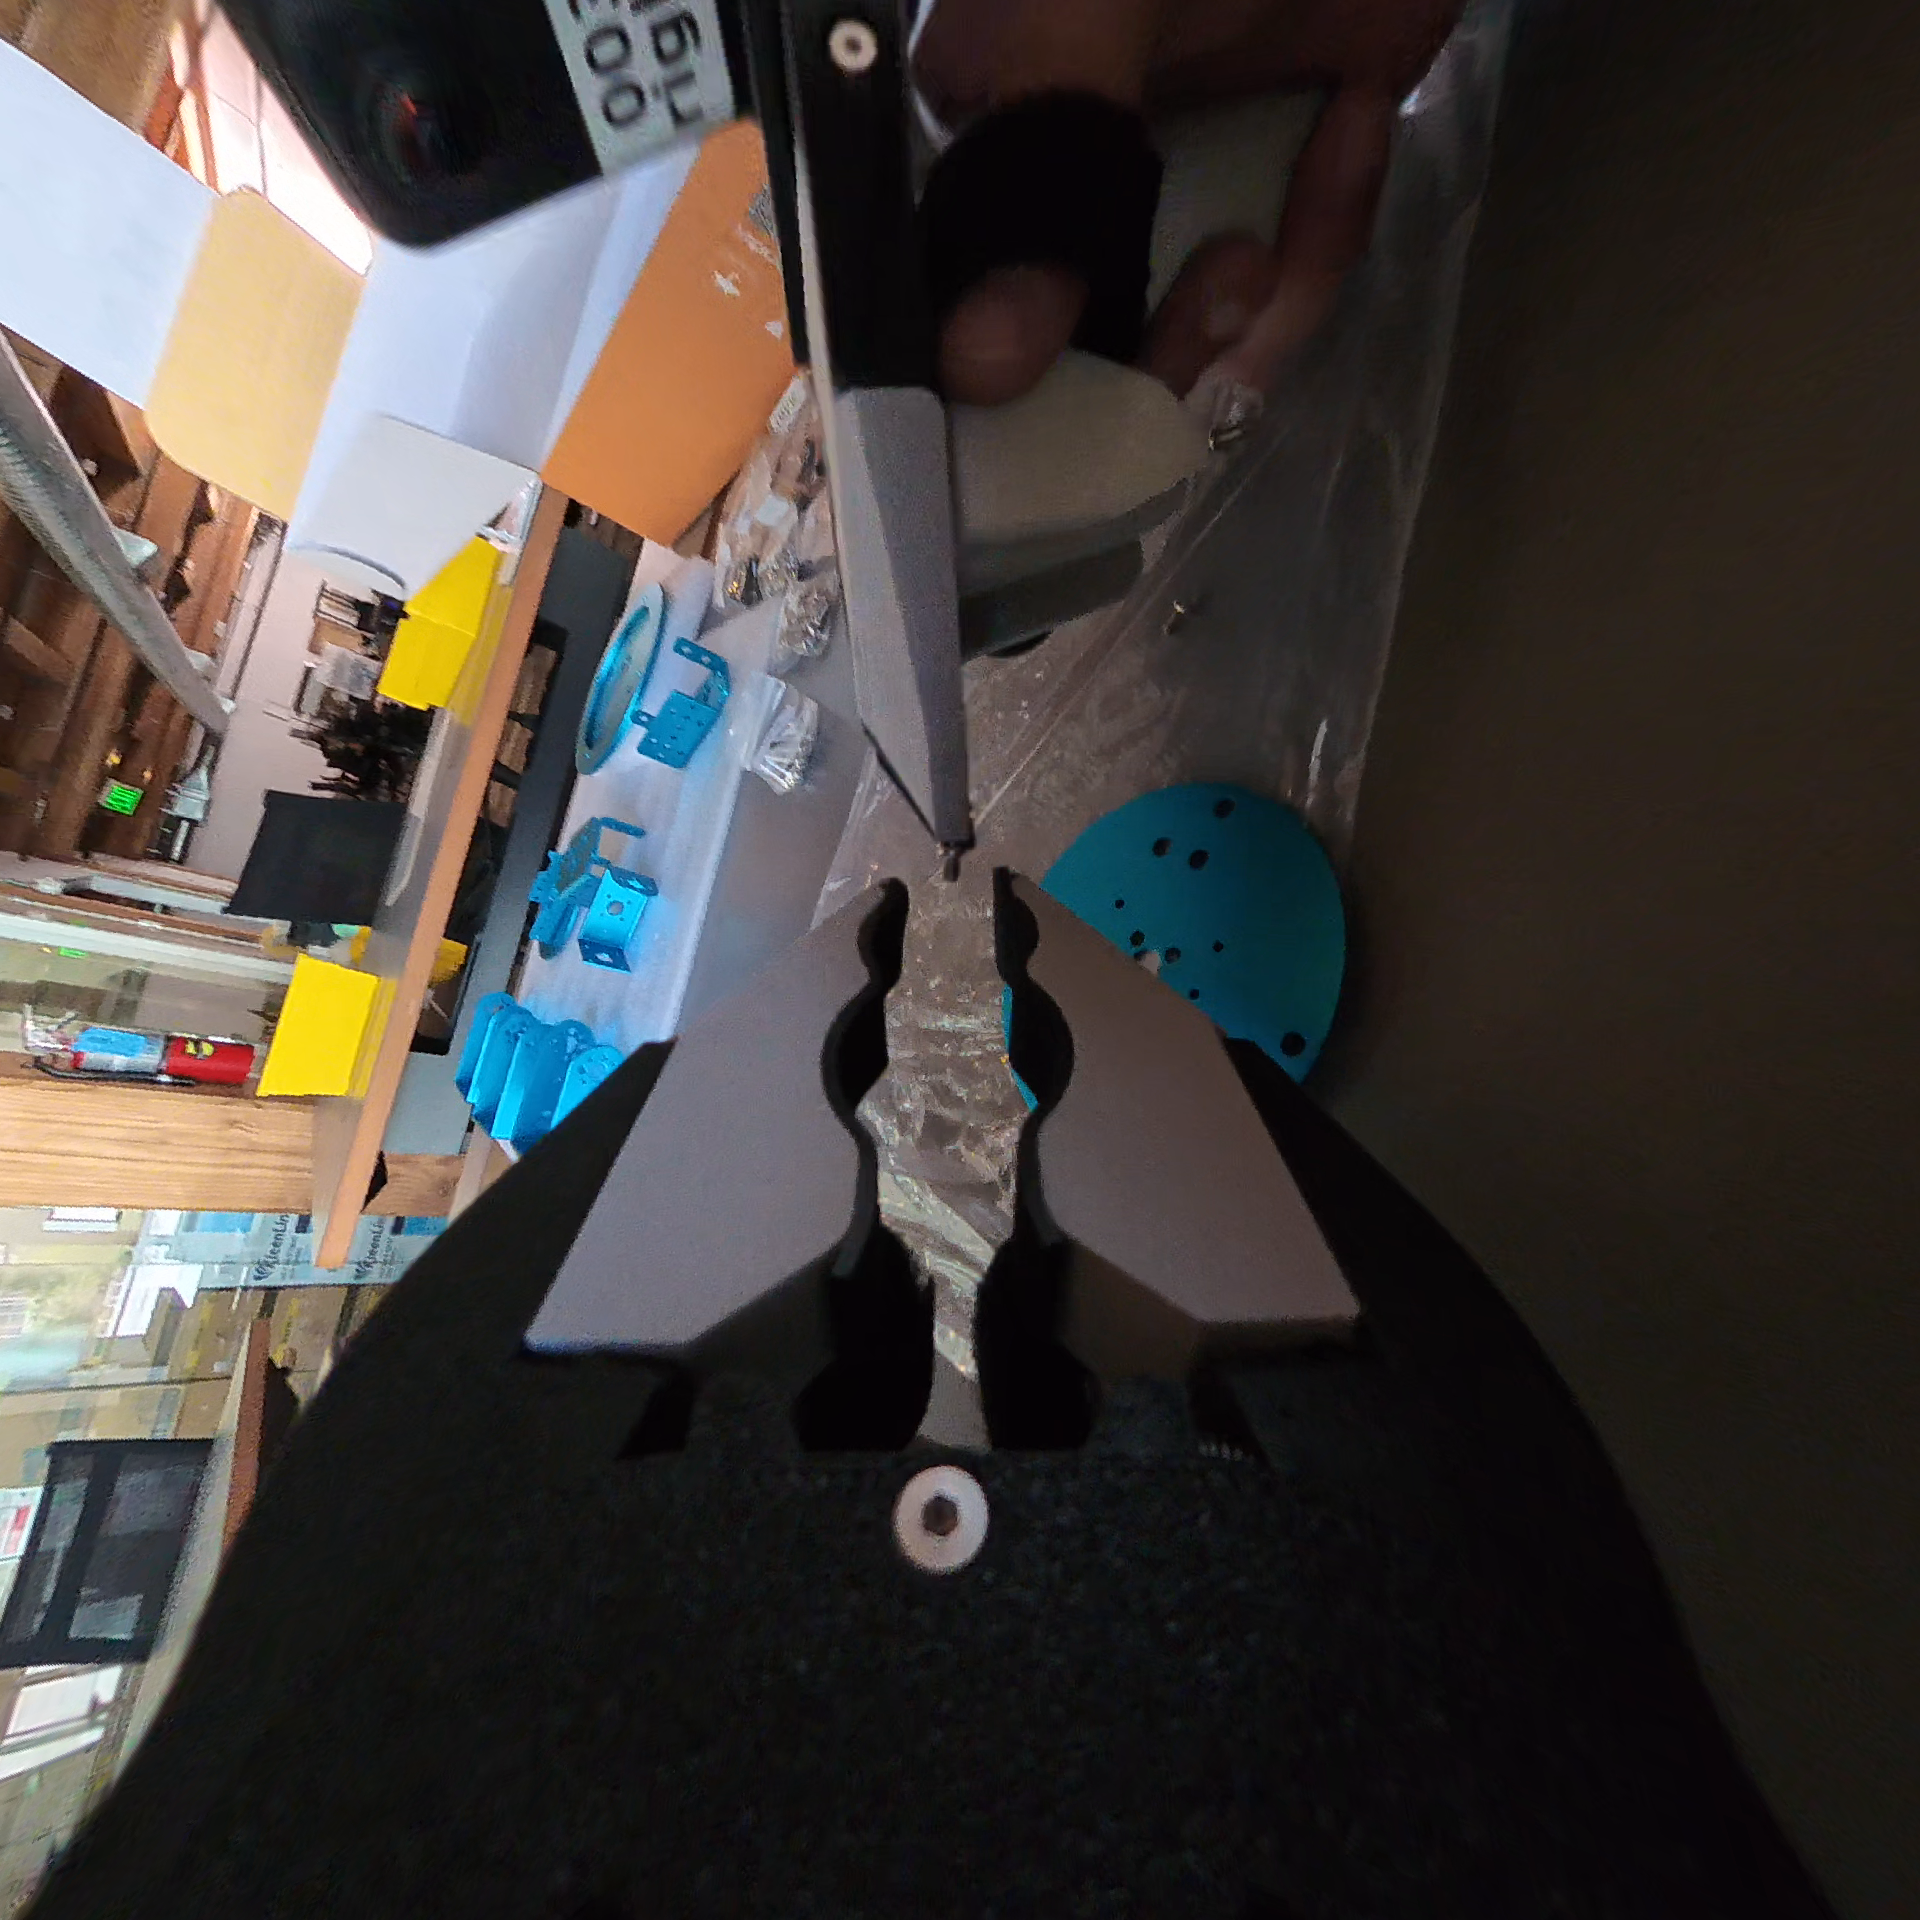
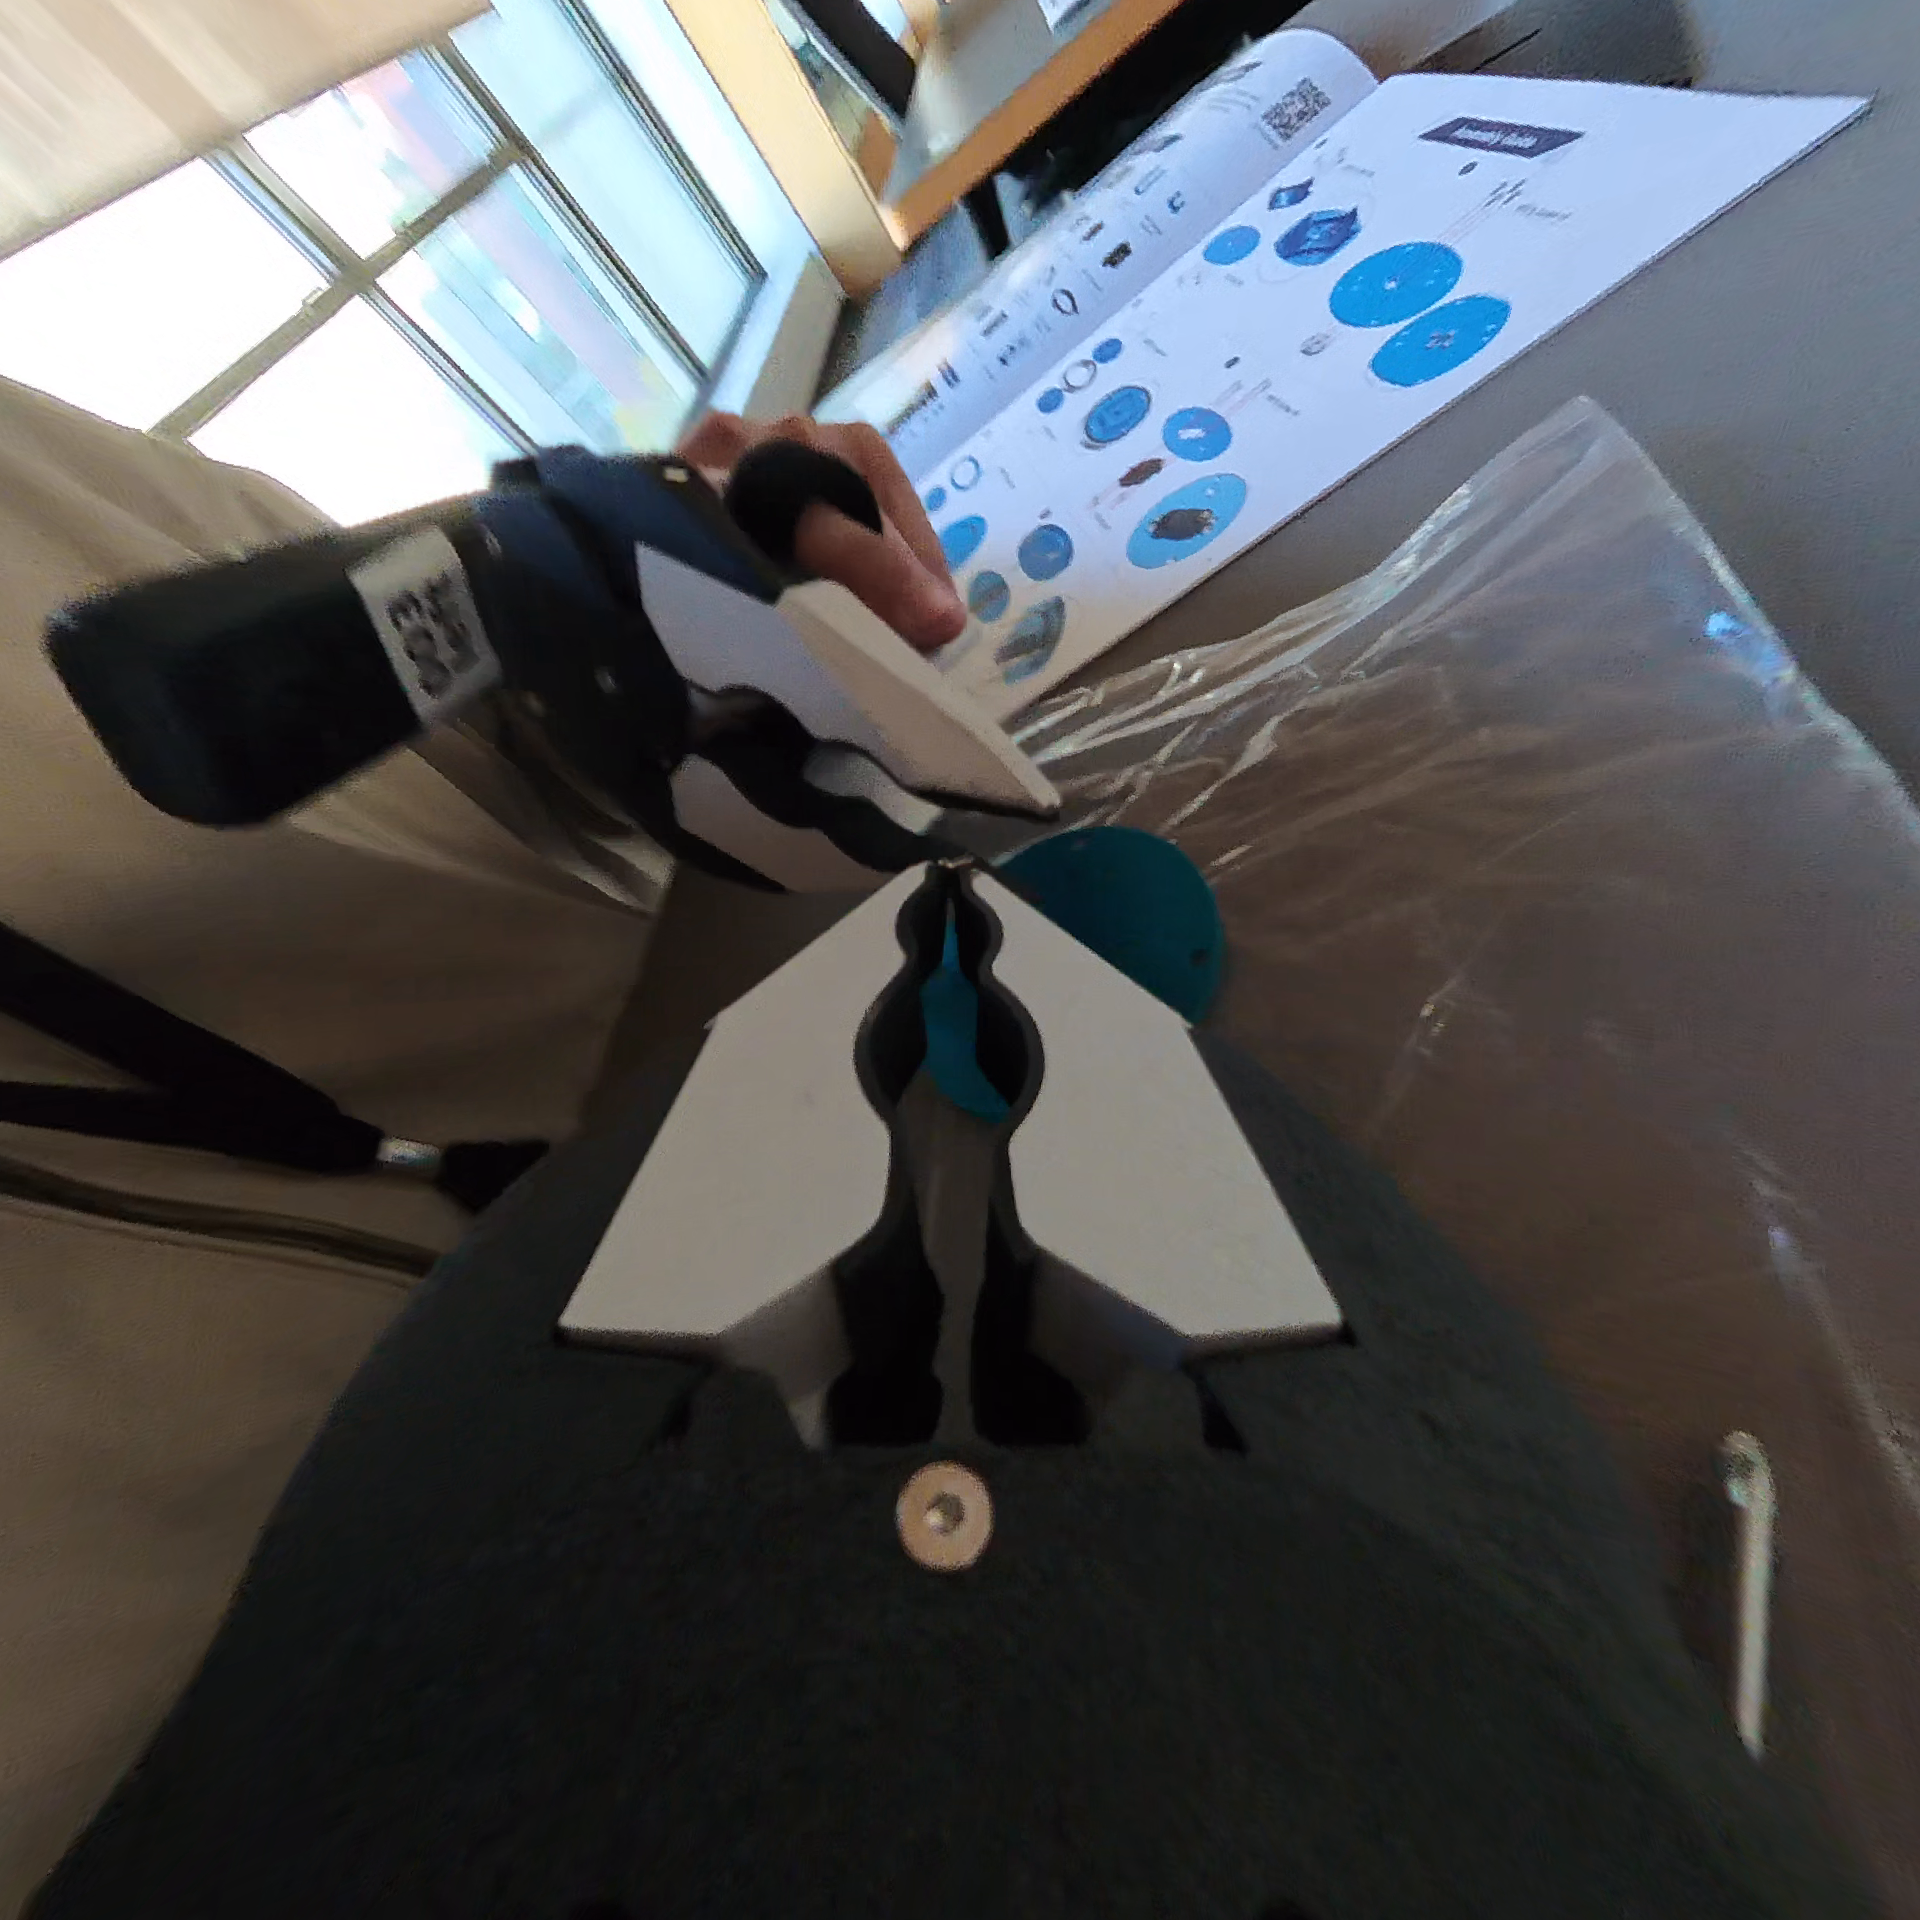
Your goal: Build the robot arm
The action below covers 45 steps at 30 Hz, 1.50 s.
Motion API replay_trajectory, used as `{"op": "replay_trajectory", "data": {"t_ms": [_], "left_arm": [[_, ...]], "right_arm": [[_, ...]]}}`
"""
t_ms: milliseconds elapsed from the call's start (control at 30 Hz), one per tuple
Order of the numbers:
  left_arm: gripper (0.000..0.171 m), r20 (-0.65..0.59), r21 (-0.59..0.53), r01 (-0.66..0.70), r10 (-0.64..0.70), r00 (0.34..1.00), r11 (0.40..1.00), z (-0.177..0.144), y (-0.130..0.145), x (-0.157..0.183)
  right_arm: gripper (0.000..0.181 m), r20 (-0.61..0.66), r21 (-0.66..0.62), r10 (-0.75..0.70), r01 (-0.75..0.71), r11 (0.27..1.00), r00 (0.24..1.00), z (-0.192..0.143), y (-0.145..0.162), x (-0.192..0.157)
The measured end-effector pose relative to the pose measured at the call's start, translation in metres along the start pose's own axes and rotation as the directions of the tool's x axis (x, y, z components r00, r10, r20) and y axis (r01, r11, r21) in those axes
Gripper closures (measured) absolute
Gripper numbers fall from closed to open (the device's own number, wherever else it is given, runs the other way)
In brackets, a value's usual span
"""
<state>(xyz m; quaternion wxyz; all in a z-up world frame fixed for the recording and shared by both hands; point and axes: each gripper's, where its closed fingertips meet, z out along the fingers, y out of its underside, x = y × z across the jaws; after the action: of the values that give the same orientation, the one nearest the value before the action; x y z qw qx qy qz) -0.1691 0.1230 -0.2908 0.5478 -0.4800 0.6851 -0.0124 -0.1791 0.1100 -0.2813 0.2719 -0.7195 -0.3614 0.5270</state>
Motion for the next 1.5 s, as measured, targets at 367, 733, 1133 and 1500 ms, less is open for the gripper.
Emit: {"op": "replay_trajectory", "data": {"t_ms": [367,733,1133,1500], "left_arm": [[0.17,-0.05,0.031,0.137,-0.136,0.99,0.99,-0.004,-0.005,0.005],[0.171,-0.037,-0.095,0.113,-0.117,0.992,0.989,0.0,0.007,0.01],[0.171,0.093,-0.2,-0.153,0.174,0.98,0.968,0.002,0.007,0.0],[0.171,0.088,-0.188,-0.121,0.14,0.986,0.975,0.001,0.003,-0.003]], "right_arm": [[0.181,0.085,0.041,0.104,-0.107,0.993,0.991,0.002,-0.002,-0.004],[0.176,-0.198,-0.077,-0.215,0.204,0.976,0.956,0.008,0.003,0.005],[0.178,-0.055,0.057,0.107,-0.104,0.993,0.993,0.005,0.0,0.005],[0.179,-0.144,0.041,-0.039,0.046,0.998,0.989,0.003,-0.005,0.004]]}}
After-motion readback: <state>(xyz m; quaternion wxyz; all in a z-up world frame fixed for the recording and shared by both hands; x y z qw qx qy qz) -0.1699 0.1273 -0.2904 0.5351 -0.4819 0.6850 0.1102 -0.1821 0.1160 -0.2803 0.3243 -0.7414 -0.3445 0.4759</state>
